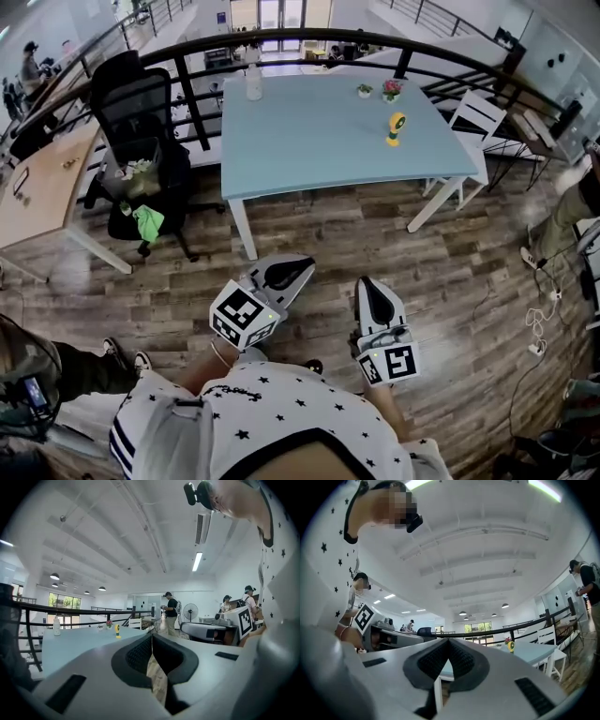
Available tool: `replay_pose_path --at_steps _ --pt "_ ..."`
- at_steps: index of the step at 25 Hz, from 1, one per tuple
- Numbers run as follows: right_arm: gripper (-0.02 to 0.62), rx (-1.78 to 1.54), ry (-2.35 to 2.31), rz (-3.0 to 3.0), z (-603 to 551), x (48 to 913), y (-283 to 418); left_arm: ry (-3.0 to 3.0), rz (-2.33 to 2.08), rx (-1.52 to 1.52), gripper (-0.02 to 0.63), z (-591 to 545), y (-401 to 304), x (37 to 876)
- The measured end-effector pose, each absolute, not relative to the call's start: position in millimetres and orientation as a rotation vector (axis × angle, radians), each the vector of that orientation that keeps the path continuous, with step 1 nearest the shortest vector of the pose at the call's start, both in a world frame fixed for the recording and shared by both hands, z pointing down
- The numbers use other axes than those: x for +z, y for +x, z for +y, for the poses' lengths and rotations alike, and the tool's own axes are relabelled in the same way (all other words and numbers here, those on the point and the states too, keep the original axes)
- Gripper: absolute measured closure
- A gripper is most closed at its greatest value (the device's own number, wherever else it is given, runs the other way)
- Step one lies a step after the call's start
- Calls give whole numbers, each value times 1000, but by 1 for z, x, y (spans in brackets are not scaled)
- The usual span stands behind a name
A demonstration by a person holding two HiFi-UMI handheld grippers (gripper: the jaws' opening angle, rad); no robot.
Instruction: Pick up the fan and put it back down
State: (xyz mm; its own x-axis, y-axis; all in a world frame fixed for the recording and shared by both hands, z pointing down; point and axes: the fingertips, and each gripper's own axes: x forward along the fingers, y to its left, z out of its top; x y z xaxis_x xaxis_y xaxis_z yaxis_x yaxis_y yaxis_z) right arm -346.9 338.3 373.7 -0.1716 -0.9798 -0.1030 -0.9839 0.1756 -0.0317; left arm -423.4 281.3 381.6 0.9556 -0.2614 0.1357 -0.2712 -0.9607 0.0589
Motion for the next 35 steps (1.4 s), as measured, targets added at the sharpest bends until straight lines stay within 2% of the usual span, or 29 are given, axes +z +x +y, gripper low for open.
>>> replay_pose_path --at_steps 26,35 --pt "586 -46 -2119 2079 425 388 -223 3052 -141 264 577 351 -303 389" --pt "565 -43 -2286 1973 434 390 -165 3040 123 198 577 354 -217 395"
